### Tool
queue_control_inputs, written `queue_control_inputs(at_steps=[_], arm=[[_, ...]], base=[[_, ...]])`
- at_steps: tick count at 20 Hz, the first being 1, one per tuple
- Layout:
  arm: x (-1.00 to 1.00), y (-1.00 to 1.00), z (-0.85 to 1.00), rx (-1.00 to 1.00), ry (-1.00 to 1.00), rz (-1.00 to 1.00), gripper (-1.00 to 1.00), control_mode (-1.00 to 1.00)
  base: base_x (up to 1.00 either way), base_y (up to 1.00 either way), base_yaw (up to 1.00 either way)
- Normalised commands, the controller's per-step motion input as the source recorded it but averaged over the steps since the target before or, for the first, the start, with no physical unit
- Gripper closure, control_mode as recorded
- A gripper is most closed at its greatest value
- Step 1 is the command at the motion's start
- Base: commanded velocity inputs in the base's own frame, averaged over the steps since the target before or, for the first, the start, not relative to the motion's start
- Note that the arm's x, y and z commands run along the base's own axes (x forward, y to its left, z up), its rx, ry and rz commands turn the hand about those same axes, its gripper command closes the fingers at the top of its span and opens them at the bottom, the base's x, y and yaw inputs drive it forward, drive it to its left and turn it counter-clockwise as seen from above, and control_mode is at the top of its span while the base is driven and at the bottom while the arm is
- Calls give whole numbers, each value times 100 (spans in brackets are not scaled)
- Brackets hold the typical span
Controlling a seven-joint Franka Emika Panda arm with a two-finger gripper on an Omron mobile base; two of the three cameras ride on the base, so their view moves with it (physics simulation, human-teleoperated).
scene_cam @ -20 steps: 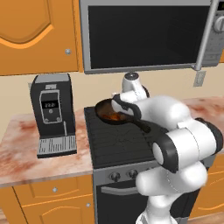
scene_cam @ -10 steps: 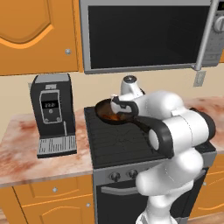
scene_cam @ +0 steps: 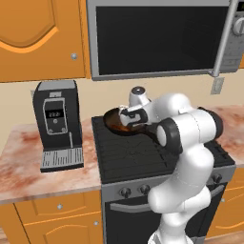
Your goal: Take the chicken drumsticks from the pan and place one on each plate on the dining counter.
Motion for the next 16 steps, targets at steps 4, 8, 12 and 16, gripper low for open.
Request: queue_control_inputs(at_steps=[4,8,12,16], arm=[[59,0,-27,0,0,0,-100,-100],[44,0,-32,0,0,0,-100,-100],[43,0,-36,0,0,0,-100,-100],[41,0,-27,0,0,0,-100,-100]], base=[[0,0,0],[0,0,0],[0,0,0],[0,0,0]])
